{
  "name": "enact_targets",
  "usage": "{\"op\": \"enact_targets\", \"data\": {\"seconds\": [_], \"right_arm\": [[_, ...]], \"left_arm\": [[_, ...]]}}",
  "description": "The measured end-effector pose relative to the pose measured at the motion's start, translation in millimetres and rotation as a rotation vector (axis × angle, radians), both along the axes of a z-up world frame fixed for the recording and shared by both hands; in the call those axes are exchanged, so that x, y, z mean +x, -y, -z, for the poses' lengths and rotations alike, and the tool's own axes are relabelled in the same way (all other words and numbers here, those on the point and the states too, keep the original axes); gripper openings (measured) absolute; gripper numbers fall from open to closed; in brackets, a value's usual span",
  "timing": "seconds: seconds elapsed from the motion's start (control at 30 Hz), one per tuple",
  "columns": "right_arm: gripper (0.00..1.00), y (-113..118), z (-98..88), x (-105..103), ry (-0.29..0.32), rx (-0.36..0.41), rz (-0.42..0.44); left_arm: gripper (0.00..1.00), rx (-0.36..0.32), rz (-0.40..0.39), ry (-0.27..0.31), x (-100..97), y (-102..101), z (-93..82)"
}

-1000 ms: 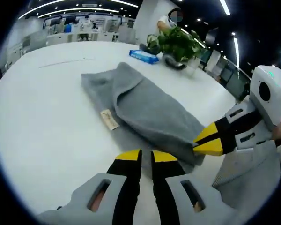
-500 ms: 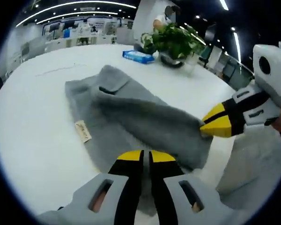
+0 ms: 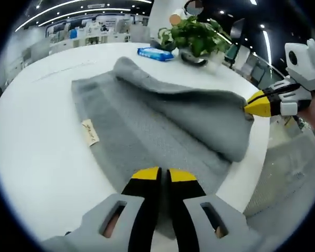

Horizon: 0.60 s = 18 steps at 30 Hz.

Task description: Open the folded towel by lifting each exposed corner and separating the folded layers until the towel lies flat within the target outline without major curled edges

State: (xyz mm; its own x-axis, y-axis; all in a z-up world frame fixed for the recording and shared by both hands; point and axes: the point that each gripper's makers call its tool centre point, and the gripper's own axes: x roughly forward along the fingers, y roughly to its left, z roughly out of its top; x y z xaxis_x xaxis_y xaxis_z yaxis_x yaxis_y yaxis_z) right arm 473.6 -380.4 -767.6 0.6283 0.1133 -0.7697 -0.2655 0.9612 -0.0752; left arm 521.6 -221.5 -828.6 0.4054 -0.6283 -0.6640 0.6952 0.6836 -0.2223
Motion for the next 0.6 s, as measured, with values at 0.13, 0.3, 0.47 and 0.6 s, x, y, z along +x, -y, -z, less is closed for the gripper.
{"op": "enact_targets", "data": {"seconds": [0.13, 0.3, 0.47, 0.6], "right_arm": [[0.00, 26, -0.9, -6, -0.001, -0.003, 0.070], [0.00, 53, 1.5, -13, -0.013, -0.025, 0.132], [0.00, 80, 6.9, -21, -0.033, -0.055, 0.189], [0.00, 103, 9.9, -28, -0.034, -0.044, 0.262]], "left_arm": [[0.04, -0.010, -0.013, -0.013, 1.0, -1, 0.1], [0.04, -0.033, -0.033, -0.040, 0.9, -1, 0.2], [0.03, -0.013, -0.025, -0.037, 0.3, -2, 0.5], [0.02, 0.019, -0.018, -0.028, 0.3, -6, 0.6]]}}
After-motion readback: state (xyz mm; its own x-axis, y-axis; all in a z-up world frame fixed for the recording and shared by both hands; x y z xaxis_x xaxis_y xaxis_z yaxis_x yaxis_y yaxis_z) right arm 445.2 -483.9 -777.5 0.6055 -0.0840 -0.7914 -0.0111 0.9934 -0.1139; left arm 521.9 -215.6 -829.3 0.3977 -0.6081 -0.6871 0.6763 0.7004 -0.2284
